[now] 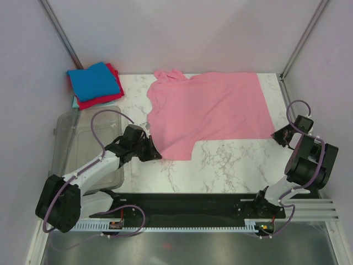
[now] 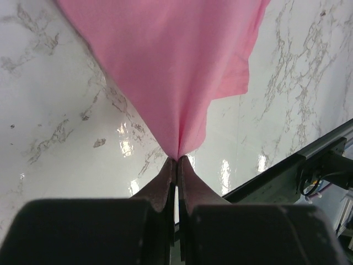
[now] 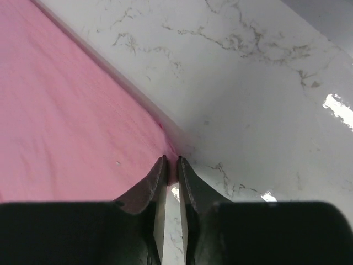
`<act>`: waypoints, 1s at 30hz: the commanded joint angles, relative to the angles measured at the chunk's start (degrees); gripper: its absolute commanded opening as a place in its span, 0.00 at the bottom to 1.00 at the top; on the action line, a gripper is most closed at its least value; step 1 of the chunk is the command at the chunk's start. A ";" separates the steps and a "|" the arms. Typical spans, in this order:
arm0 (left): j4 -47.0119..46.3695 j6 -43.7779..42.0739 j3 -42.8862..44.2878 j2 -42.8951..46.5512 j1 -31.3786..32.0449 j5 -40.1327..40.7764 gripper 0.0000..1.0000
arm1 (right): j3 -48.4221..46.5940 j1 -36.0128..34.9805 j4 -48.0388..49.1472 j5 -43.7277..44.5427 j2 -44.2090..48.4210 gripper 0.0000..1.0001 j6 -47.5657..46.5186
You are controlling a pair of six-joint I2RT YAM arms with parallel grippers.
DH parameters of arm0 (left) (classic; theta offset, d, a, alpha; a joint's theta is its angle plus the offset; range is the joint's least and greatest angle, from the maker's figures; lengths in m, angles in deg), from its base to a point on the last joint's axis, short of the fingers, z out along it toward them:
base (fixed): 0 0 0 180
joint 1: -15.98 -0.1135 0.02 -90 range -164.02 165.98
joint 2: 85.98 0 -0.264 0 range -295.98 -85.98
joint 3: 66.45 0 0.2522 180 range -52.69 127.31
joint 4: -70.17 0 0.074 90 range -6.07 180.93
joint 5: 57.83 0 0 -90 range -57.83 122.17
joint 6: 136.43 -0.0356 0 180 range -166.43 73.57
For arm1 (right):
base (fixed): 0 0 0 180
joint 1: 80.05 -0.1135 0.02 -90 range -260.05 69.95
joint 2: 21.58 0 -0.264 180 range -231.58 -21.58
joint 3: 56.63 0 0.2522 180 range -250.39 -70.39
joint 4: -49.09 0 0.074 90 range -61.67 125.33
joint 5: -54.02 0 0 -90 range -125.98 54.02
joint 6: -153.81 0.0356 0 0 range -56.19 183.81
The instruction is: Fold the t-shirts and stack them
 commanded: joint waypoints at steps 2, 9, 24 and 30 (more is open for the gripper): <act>-1.51 -2.00 0.24 1.37 -0.42 -1.26 0.02 | 2.33 -0.10 -0.20 -2.43 -1.17 0.17 0.06; 2.53 -0.94 1.81 7.85 -0.33 -1.88 0.02 | 1.37 -0.10 -5.82 -2.96 6.11 0.00 0.15; 20.81 3.54 5.42 26.85 -0.24 -3.54 0.02 | 4.79 6.67 -28.15 -6.65 36.53 0.00 1.20; 23.63 1.09 7.88 26.08 -0.24 -3.54 0.02 | 4.79 7.20 -30.26 -5.86 41.64 0.00 1.73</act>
